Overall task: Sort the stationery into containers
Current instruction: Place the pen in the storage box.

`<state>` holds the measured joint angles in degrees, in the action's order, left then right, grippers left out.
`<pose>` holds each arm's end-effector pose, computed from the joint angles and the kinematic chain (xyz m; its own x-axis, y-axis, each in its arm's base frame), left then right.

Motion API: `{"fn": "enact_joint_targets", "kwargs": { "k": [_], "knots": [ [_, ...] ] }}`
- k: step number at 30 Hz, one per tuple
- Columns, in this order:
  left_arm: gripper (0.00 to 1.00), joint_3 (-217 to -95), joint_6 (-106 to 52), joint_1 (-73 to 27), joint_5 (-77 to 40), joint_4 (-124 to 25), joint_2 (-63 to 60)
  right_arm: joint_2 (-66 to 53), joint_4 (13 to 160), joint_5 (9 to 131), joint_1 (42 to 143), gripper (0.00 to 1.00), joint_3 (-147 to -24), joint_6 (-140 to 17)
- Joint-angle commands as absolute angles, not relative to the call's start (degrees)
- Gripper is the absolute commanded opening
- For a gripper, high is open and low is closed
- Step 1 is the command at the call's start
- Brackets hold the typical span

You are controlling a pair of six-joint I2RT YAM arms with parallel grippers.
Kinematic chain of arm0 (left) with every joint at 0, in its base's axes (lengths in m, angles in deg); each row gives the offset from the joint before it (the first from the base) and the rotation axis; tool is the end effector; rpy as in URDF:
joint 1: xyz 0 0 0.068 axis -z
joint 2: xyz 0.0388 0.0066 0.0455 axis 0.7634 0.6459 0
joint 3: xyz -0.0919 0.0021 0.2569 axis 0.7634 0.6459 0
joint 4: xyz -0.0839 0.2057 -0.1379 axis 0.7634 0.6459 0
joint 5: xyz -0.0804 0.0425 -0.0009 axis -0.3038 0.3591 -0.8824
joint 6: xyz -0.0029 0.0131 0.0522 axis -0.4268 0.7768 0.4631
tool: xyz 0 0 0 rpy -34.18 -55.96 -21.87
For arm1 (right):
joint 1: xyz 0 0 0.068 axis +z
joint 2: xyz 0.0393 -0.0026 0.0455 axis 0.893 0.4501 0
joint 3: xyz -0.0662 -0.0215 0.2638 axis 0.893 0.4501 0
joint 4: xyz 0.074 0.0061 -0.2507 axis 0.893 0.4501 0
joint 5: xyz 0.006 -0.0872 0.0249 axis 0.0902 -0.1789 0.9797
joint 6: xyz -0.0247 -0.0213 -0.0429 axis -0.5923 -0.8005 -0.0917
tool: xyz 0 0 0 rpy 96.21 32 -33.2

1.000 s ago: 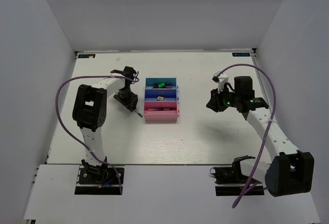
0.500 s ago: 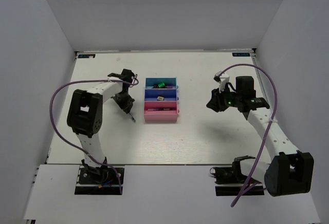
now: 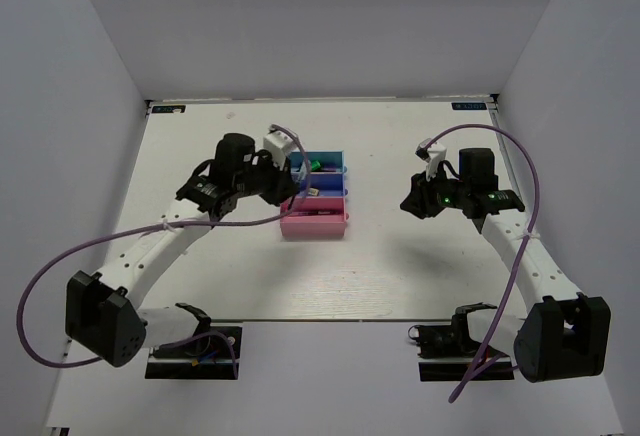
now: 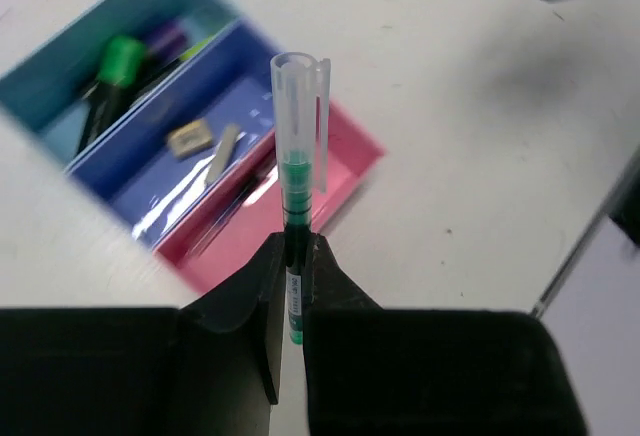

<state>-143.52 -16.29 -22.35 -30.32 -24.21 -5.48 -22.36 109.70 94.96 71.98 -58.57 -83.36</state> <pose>0.2385 -0.1376 0.3114 -0.5174 0.2525 -0.8176 0.6759 0.7065 -0.2096 0.2355 0.0555 0.2742 -0.4783 -0.2981 -0.8261 -0.6790 0.7220 0.1327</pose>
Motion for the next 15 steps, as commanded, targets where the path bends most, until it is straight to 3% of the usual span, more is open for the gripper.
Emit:
{"fn": "enact_joint_targets", "kwargs": {
  "k": [1, 15],
  "knots": [
    [0.0, -146.1, -1.82, -20.24, -44.48, -27.85, -3.98, -23.01, 109.68, 96.61, 71.78, 0.39, -57.98, -82.74],
    [0.0, -150.69, 10.32, -14.52, -38.0, -26.86, 10.35, -23.98, 109.59, 97.23, 70.37, 0.4, -57.98, -82.92]
  ]
}}
